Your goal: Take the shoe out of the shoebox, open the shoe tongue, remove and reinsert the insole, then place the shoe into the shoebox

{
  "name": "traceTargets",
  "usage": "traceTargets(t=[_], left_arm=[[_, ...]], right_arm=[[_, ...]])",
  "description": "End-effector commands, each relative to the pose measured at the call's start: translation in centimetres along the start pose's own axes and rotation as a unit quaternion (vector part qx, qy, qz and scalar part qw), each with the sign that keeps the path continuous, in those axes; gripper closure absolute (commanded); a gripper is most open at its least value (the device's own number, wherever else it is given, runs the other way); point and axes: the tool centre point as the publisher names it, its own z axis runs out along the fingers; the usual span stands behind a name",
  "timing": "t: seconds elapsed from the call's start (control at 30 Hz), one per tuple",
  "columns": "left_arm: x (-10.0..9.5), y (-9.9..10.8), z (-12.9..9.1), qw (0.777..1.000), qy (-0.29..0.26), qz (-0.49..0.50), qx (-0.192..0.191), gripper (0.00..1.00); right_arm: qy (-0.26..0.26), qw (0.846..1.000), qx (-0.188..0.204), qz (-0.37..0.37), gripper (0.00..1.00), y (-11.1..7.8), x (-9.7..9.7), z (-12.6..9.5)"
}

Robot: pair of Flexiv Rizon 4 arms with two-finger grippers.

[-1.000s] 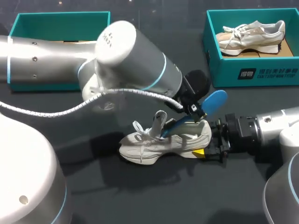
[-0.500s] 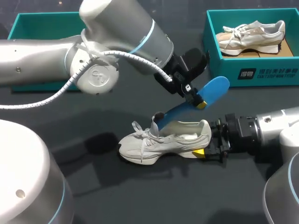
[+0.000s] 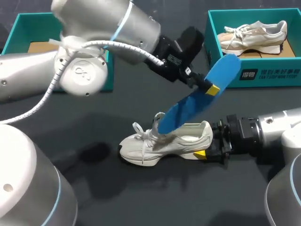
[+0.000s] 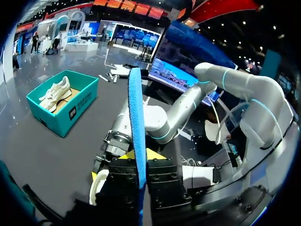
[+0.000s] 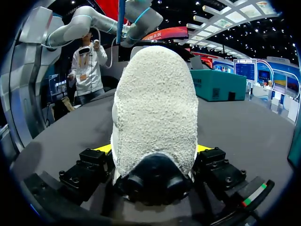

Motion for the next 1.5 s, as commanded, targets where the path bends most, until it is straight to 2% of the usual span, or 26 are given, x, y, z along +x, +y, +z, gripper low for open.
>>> traceTargets(t=[0.03, 0.47, 0.53, 0.6, 0.73, 0.77, 1.17, 1.37, 1.5], left_arm=[[2.1, -0.1, -7.5, 0.991, 0.067, -0.045, 0.103, 1.00], [2.1, -0.1, -7.5, 0.991, 0.067, -0.045, 0.103, 1.00], [3.0, 0.0, -8.6, 0.985, 0.089, -0.044, 0.143, 1.00], [3.9, 0.1, -9.6, 0.980, 0.085, -0.033, 0.175, 1.00], [5.9, -0.3, -11.4, 0.972, 0.094, -0.019, 0.216, 1.00], [6.5, -0.7, -12.2, 0.970, 0.102, -0.019, 0.220, 1.00], [6.5, -0.7, -12.2, 0.970, 0.102, -0.019, 0.220, 1.00], [7.5, 0.2, -14.7, 0.958, 0.086, -0.026, 0.271, 1.00], [7.8, 1.0, -15.9, 0.956, 0.077, -0.029, 0.281, 1.00]], right_arm=[[0.000, 1.000, 0.002, 0.000, 1.00, -0.1, 0.1, 0.1], [0.000, 1.000, 0.002, 0.000, 1.00, -0.1, 0.1, 0.1], [0.000, 1.000, 0.002, 0.000, 1.00, -0.1, 0.1, 0.1], [0.000, 1.000, 0.002, 0.000, 1.00, -0.1, 0.1, 0.1], [0.000, 1.000, 0.002, 0.000, 1.00, -0.1, 0.1, 0.1], [0.000, 1.000, 0.002, 0.000, 1.00, -0.1, 0.1, 0.1], [0.000, 1.000, 0.002, 0.000, 1.00, -0.1, 0.1, 0.1], [0.000, 1.000, 0.002, 0.000, 1.00, -0.1, 0.1, 0.1], [0.000, 1.000, 0.002, 0.000, 1.00, -0.1, 0.1, 0.1]])
